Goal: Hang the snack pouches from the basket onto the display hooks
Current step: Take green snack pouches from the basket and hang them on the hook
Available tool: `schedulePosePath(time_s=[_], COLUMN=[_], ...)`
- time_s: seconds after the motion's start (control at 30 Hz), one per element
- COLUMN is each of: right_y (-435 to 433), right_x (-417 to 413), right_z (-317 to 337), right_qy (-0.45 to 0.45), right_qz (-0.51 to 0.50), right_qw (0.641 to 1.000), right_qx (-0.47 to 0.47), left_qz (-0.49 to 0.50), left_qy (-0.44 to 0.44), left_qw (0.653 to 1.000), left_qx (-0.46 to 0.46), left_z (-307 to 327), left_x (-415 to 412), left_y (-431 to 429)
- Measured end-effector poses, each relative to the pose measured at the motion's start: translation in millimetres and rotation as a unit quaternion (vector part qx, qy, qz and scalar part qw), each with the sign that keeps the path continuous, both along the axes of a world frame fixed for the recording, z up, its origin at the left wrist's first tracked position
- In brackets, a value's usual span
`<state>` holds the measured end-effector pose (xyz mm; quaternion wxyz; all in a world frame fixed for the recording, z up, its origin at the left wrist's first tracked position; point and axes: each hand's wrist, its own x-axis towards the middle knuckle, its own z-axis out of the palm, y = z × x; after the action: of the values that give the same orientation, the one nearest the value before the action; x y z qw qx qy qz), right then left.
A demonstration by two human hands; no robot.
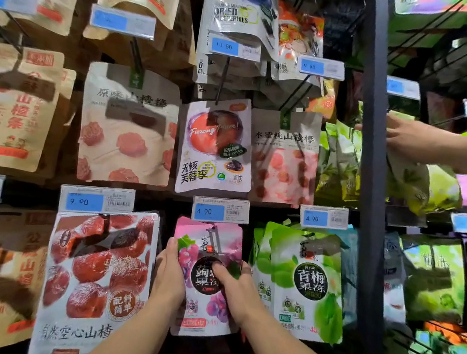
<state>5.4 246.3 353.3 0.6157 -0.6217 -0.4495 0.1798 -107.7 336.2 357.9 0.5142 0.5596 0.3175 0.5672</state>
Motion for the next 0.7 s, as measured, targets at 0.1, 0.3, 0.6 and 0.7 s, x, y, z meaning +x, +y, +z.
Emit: schedulePosePath(time_s=[0.1, 0.3, 0.6, 0.7], right_y=[-7, -17, -4, -11], right_x=[-4, -17, -19, -23], right_z=[6, -3, -19, -13], right_qy=[-0.009, -0.008, -0.012, -0.037], right_qz=[0.016, -0.026, -0.062, -0.071], right_qw=[1.0, 0.998, 0.992, 0.993], right_qx=[0.008, 0.063, 0.108, 0.092], left_qz=[-0.025, -0.056, 0.035, 0.064], left_qy=[-0.014, -0.065, -0.056, -0.004], left_qw=[0.999, 0.996, 0.994, 0.992], left_qx=[-0.015, -0.03, 0.089, 0.105], left_z=[4, -7, 1, 2], left_x=[0, 7, -11, -11], left_y=[5, 15, -39, -40])
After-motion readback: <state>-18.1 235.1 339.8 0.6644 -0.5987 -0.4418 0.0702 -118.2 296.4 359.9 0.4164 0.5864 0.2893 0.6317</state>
